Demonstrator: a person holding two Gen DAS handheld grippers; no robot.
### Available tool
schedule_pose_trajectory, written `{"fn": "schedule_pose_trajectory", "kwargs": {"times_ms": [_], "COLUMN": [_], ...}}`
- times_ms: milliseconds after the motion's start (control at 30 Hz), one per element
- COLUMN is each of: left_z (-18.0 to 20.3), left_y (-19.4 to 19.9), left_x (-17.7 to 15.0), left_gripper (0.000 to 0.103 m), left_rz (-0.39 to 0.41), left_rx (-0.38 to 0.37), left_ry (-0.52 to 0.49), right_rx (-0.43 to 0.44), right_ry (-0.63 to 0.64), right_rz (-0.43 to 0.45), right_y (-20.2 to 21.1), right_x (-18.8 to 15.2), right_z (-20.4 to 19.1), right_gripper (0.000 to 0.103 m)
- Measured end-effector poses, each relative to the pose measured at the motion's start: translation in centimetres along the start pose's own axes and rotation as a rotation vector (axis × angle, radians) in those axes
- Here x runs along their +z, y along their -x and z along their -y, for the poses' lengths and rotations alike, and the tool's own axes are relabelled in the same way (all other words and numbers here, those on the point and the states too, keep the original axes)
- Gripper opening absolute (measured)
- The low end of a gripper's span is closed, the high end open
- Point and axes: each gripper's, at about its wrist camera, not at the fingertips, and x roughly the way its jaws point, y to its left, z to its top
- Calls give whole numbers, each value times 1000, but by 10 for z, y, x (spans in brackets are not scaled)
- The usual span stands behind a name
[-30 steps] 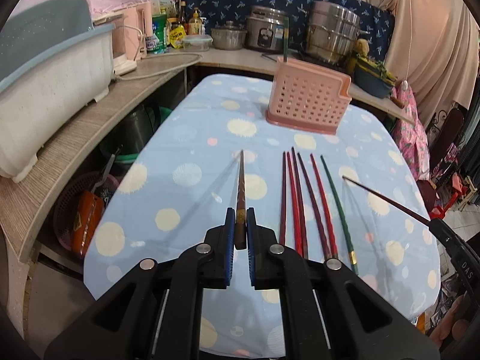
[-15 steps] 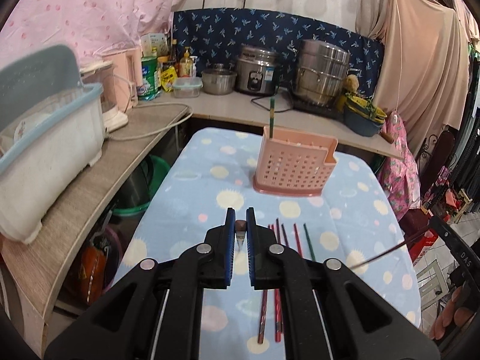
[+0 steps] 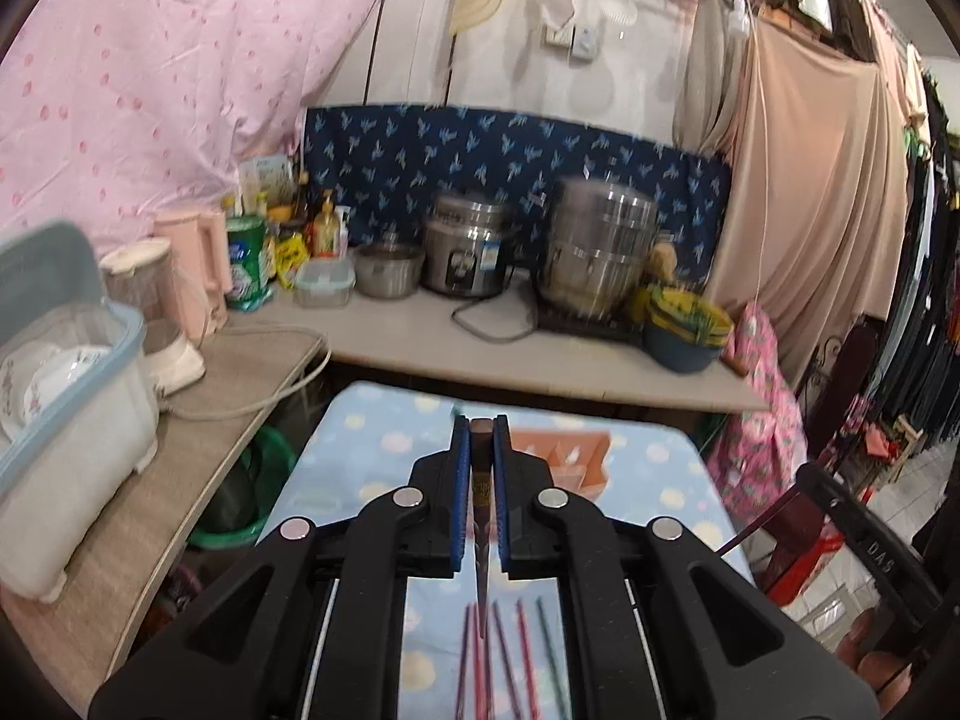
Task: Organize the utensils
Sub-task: 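Lift both held chopsticks and carry them over the pink basket, then open both tools to drop the chopsticks into the pink basket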
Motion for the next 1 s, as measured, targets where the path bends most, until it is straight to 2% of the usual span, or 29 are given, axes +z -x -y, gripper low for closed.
{"fn": "schedule_pose_trajectory", "kwargs": {"times_ms": [233,433,600,833,1000], "left_z": [21,36,42,32,25], "left_y": [-29,-70,-109,-158,-178], "left_x": [64,90,83,51,32], "left_gripper": [7,7,7,7,7], "left_rz": [112,146,115,35,4], "left_rx": [-24,-35,-24,-5,9], "left_ry": [35,45,33,32,24], "right_rx": [11,15,0,-15,-27], "right_ry": [2,-7,12,13,26], "right_rz": [83,109,92,11,-34], "right_y": [-36,-79,-118,-169,-191], "right_x": [53,80,79,54,37], "right_z": [-9,-12,-11,-1,2], "right_gripper": [7,7,7,7,7]}}
